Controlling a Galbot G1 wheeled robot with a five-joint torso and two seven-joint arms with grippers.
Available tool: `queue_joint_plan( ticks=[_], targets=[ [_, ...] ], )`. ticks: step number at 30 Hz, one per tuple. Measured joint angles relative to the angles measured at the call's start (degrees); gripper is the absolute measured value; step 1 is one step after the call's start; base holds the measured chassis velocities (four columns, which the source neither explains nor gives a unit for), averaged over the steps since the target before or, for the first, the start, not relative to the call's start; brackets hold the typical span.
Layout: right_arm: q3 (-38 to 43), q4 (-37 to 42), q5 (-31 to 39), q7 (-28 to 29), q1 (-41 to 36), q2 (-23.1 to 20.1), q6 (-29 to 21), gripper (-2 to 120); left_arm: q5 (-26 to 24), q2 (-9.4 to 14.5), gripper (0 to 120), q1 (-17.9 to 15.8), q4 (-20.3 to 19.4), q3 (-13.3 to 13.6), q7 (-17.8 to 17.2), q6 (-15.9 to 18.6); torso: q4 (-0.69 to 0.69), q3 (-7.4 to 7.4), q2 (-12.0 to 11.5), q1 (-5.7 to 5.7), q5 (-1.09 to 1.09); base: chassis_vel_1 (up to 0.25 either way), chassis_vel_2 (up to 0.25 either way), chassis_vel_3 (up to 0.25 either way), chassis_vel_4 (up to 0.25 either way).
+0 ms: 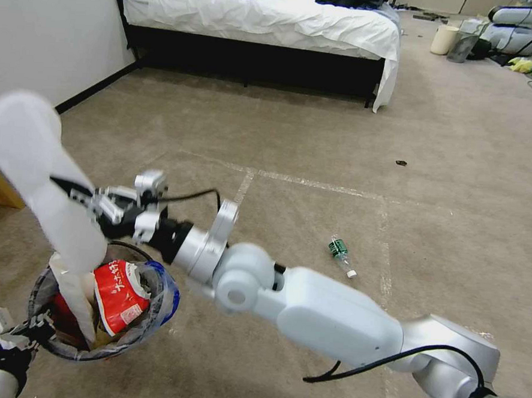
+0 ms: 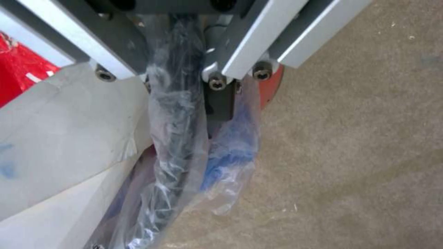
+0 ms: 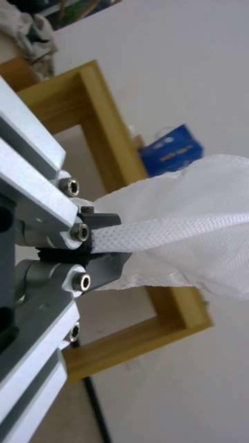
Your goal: Pick up the trash bin and place the garbage on the floor into it.
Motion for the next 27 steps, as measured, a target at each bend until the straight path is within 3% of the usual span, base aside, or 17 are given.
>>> queue_joint_plan(
  ticks=[19,27],
  targets=[
    [-8.3,-16.3,-8.1,-4.1,-1.8,6.1,6.3,0,-0.7,-0.1,1,0.6,-1.6,-0.1,0.0,0.2,0.00,0.00,0.0,0.00,0.00,0.000,0.000,0.000,0.000],
    [-9.8,-18.7,-10.0,-4.9,-1.3,6.7,7.7,0,-0.9,-0.1,1,0.6,-1.7,-0.2,0.0,0.2,0.00,0.00,0.0,0.00,0.00,0.000,0.000,0.000,0.000]
  ],
)
